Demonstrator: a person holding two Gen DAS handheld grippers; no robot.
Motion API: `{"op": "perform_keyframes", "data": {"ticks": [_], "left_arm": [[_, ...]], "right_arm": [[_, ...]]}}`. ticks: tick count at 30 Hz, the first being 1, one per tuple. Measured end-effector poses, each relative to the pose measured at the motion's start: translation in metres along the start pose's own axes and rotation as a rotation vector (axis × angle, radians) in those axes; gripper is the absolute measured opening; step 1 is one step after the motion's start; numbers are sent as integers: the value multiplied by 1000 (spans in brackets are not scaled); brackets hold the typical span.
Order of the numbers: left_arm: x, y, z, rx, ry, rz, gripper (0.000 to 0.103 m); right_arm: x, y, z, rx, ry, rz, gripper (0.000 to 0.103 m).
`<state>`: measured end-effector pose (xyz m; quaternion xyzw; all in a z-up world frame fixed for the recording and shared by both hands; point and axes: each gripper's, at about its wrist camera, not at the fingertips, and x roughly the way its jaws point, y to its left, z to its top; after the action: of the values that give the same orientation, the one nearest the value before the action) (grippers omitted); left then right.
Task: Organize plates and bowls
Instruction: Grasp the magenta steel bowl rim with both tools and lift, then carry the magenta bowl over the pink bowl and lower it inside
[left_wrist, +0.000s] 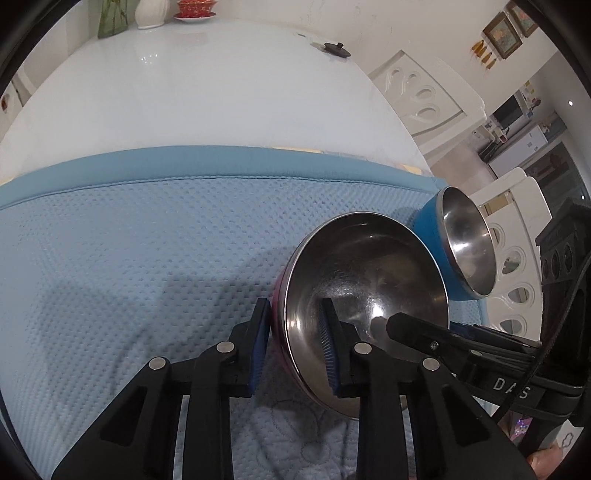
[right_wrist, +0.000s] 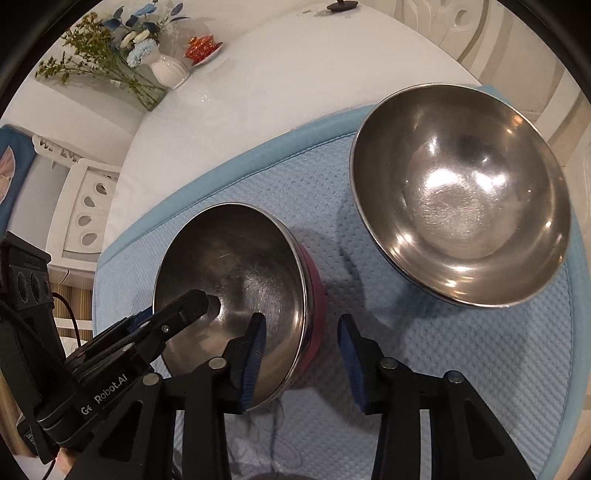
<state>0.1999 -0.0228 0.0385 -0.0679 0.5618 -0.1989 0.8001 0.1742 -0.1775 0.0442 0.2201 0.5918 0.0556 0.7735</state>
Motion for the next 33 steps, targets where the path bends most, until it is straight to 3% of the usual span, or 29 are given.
{"op": "perform_keyframes", "data": {"ticks": [13, 33], "left_arm": [[-11, -3, -4, 2, -25, 17, 19], [-139, -26, -46, 33, -237, 3, 19]], "right_arm": [[-2, 12, -5, -10, -15, -1, 30], [-91, 66, -61, -53, -90, -10, 30]]}}
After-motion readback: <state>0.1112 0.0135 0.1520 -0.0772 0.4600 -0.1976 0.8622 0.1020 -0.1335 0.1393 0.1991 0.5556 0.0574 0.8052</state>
